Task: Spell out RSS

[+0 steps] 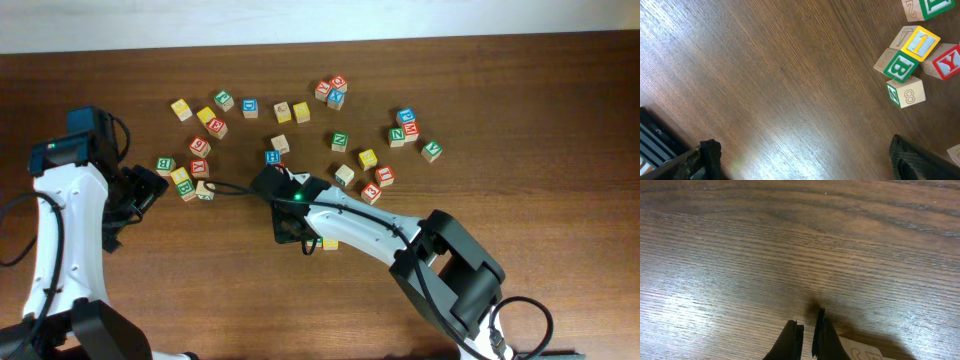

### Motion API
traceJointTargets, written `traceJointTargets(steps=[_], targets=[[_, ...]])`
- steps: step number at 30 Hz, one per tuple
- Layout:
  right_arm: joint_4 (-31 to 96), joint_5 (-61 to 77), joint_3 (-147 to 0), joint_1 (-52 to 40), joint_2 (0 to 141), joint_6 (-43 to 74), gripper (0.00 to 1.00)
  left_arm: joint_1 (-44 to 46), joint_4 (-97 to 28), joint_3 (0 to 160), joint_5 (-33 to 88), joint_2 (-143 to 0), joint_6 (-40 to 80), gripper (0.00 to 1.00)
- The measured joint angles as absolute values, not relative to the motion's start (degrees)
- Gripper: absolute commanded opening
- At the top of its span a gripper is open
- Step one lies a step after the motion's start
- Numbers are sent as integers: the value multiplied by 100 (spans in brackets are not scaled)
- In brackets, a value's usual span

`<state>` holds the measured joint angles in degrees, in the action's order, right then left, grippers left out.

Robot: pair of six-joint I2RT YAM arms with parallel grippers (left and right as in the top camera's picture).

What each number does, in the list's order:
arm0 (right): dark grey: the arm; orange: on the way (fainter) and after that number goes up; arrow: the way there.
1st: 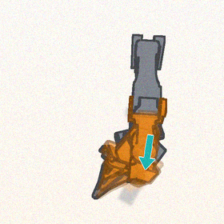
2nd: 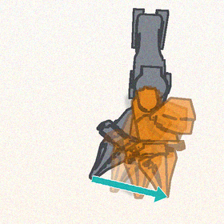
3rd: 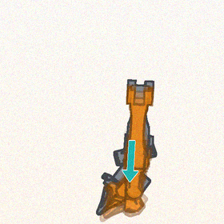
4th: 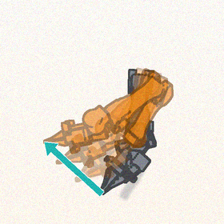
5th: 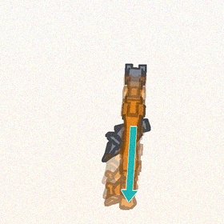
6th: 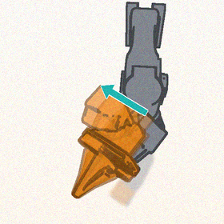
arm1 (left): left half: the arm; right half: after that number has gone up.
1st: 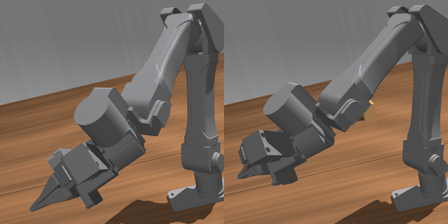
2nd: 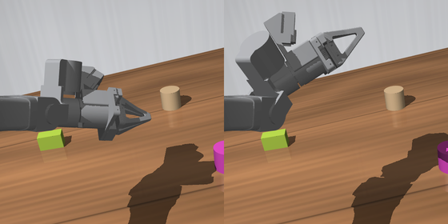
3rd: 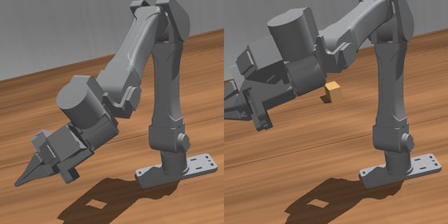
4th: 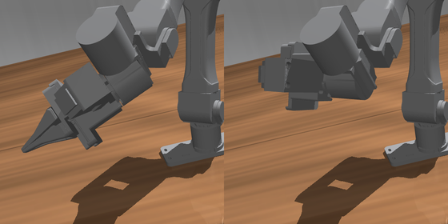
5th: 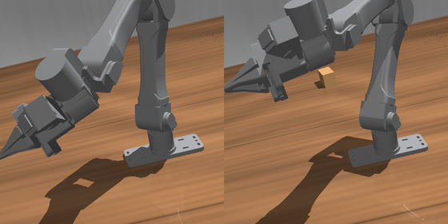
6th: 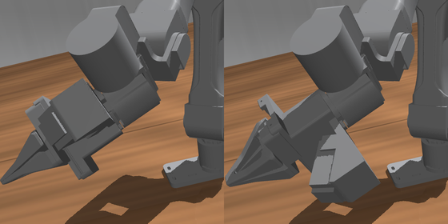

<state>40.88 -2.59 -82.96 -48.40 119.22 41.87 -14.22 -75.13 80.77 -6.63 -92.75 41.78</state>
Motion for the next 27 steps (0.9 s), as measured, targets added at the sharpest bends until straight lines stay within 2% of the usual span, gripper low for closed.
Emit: traceJointTargets(steps=[21, 27], targets=[[4176, 71, -8313, -4797, 11922, 3824, 4, -1424, -7513, 8077, -663, -9275, 4178, 99], [4434, 91, -8895, -4735, 11915, 3507, 4, -1422, -7513, 8077, -663, -9275, 4178, 99]])
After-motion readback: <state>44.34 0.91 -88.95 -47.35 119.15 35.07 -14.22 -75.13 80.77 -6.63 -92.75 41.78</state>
